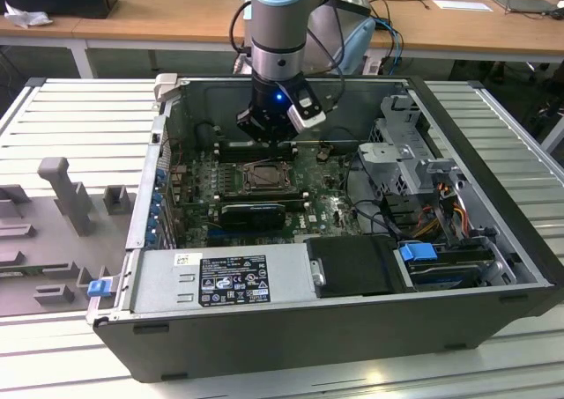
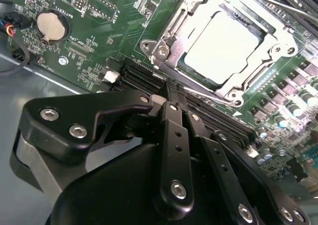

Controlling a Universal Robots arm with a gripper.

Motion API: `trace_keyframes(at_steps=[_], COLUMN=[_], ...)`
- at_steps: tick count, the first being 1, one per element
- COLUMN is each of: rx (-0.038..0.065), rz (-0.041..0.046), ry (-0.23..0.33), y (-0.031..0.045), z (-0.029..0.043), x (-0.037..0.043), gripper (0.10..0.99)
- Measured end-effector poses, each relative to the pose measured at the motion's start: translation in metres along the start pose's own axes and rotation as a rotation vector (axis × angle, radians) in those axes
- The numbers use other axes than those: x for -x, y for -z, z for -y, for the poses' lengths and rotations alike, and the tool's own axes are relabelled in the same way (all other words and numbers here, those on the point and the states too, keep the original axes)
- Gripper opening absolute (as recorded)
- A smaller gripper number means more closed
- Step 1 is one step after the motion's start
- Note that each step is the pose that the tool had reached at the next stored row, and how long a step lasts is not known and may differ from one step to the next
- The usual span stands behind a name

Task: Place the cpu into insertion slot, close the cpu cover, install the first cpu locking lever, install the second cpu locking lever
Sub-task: 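Install the first cpu locking lever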

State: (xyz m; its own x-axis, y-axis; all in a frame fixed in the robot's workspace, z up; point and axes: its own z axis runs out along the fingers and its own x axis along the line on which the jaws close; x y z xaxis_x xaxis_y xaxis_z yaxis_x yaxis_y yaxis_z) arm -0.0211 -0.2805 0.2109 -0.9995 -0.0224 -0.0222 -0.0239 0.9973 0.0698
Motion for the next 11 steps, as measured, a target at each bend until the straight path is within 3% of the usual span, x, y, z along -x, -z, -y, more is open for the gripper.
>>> trace_keyframes(at_steps=[8,9,10,11], rx=[-0.004,-0.008,-0.021,-0.026], rz=[0.0,-0.0001,-0.0005,-0.0006], ry=[0.0,0.0,0.0,0.001], y=[-0.005,-0.0057,-0.0069,-0.0078], z=[0.0004,0.0005,0.0005,0.0006], x=[0.0028,0.003,0.0031,0.0032], gripper=[0.106,0.106,0.106,0.106])
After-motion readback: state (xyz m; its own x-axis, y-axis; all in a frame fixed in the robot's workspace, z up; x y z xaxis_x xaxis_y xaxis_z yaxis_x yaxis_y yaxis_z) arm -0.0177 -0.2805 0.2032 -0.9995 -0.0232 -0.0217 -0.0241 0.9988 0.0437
